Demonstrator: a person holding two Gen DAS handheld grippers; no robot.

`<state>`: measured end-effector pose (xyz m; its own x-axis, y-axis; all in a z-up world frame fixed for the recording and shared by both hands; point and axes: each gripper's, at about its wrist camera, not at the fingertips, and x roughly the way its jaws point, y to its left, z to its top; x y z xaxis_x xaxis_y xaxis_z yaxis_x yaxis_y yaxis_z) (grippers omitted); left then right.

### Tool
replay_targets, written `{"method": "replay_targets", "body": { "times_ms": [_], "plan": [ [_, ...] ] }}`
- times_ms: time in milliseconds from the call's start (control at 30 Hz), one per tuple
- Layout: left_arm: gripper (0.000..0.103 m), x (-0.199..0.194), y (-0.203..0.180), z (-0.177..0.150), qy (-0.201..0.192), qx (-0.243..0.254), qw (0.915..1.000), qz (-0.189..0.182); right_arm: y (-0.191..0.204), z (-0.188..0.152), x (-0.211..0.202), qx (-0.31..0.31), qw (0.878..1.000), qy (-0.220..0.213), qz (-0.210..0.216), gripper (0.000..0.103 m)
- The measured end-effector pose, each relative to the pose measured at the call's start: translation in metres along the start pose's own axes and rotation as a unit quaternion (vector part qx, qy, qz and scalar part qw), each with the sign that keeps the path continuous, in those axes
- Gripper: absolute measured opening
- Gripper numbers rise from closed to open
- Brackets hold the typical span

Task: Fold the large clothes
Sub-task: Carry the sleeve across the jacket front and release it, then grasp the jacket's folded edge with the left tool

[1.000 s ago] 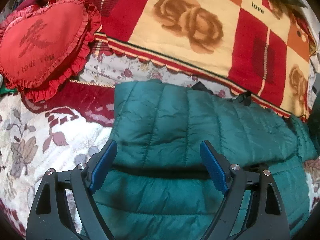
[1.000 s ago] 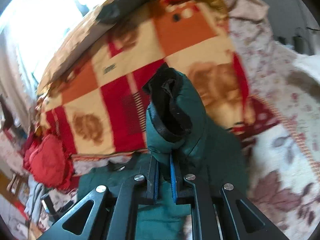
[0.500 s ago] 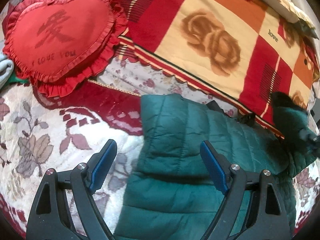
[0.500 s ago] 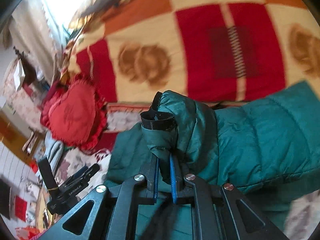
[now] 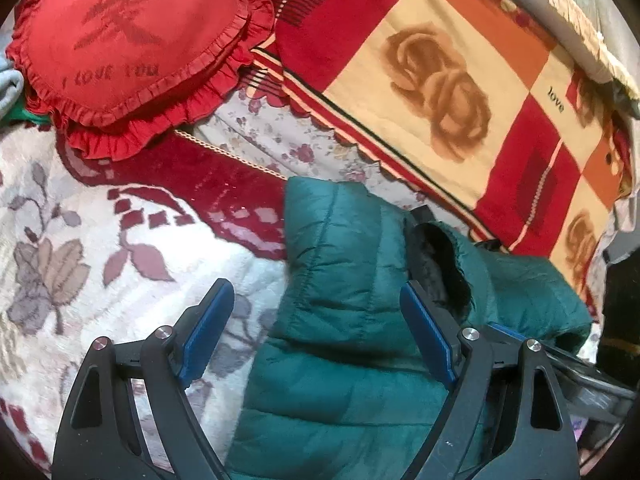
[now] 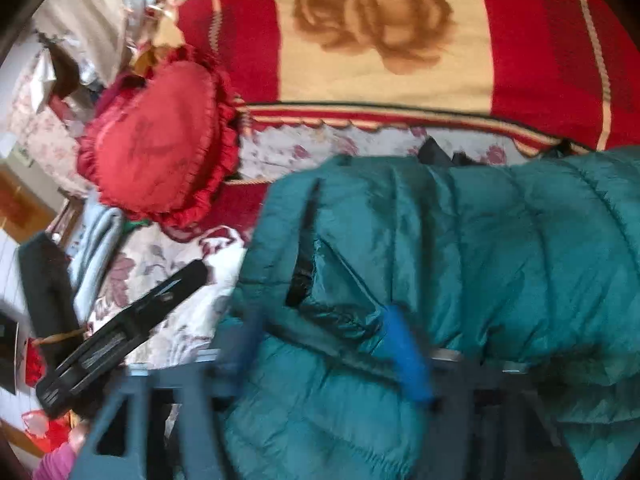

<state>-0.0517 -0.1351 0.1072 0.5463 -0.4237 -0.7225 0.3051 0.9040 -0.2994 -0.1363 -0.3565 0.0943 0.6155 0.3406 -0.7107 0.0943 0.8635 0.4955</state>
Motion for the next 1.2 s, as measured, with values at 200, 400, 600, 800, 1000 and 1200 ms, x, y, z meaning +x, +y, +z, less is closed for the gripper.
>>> {"method": "replay_targets", "body": {
  "times_ms": [200, 400, 600, 800, 1000, 1200],
  "plan": [
    [0.085, 0.004, -0.026, 0.000, 0.015, 0.006, 0.9996, -0.025, -0.003, -0.002, -0.064, -0.021, 0.999, -0.044, -0.019, 0.071],
    [0.085, 0.027, -0.058, -0.007, 0.047, 0.016, 0.9985, -0.022, -0.043, -0.008, -0.120, 0.005, 0.996, -0.076, -0.052, 0.071],
    [0.083, 0.050, -0.084, -0.013, 0.065, 0.040, 0.9971, -0.008, -0.088, -0.019, -0.155, 0.047, 0.992, -0.095, -0.070, 0.071],
    [0.019, 0.042, -0.089, -0.005, 0.054, 0.061, 0.9965, -0.018, -0.115, -0.017, -0.176, 0.083, 0.983, -0.128, -0.103, 0.071],
    [0.016, 0.003, -0.059, 0.020, 0.002, 0.062, 0.9980, -0.009, -0.118, -0.008, -0.165, 0.087, 0.982, -0.126, -0.114, 0.071],
    [0.016, 0.001, -0.029, 0.010, 0.004, 0.066, 0.9975, 0.022, -0.107, -0.007, -0.112, 0.071, 0.988, -0.077, -0.115, 0.071]
  ]
}}
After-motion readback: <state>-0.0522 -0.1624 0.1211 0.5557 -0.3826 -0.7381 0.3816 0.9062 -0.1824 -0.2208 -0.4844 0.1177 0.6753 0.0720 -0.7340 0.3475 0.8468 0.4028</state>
